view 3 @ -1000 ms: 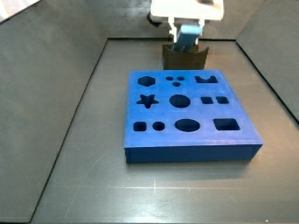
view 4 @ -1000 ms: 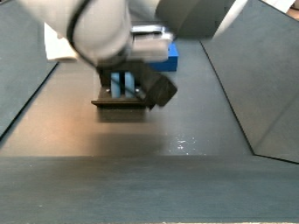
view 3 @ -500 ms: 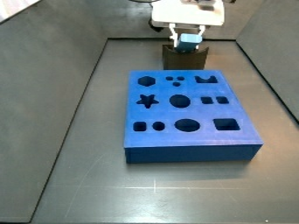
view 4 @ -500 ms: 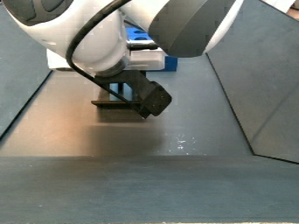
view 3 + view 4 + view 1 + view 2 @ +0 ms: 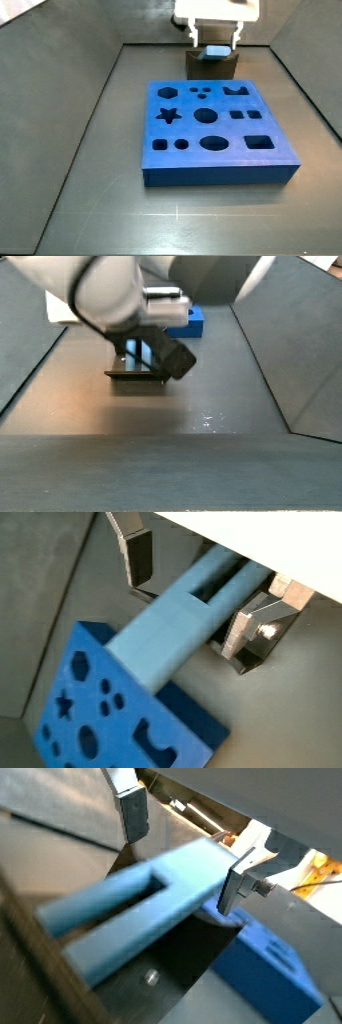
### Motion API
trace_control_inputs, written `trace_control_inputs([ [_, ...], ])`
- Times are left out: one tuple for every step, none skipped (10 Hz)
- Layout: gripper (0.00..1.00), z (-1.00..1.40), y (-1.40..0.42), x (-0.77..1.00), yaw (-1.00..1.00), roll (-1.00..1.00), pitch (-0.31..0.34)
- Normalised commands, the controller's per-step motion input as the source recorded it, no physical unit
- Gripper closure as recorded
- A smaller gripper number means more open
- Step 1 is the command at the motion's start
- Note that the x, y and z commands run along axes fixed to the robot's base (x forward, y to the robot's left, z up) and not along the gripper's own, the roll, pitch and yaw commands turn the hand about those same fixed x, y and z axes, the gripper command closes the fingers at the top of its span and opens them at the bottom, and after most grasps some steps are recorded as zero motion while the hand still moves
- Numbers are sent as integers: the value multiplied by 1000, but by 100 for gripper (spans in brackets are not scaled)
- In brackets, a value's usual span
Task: Pick up the square-circle object. Move up. Rotate the square-circle object. Place the square-circle object on the fixture. Regrasp the square-circle object. Move to above the board. Insert the square-circle object.
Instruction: Regrasp the square-circle object.
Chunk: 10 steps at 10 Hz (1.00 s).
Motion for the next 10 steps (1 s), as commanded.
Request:
trace_control_inputs([
  [0,1000,3,-37,37,20,21],
  [0,1000,5,-41,34,31,29],
  [0,903,8,-47,23,35,47],
  [0,721,12,-43,12,37,56],
  [0,478,11,-35,0,36,66],
  [0,357,12,-33,-5,34,69],
  [0,0,0,-1000,15,16,-41],
  [0,-39,-1,-1000,5,-1,-70],
  [0,-18,-1,-1000,-8,12,-96],
  [0,-12,-5,-1000,1,37,-110],
])
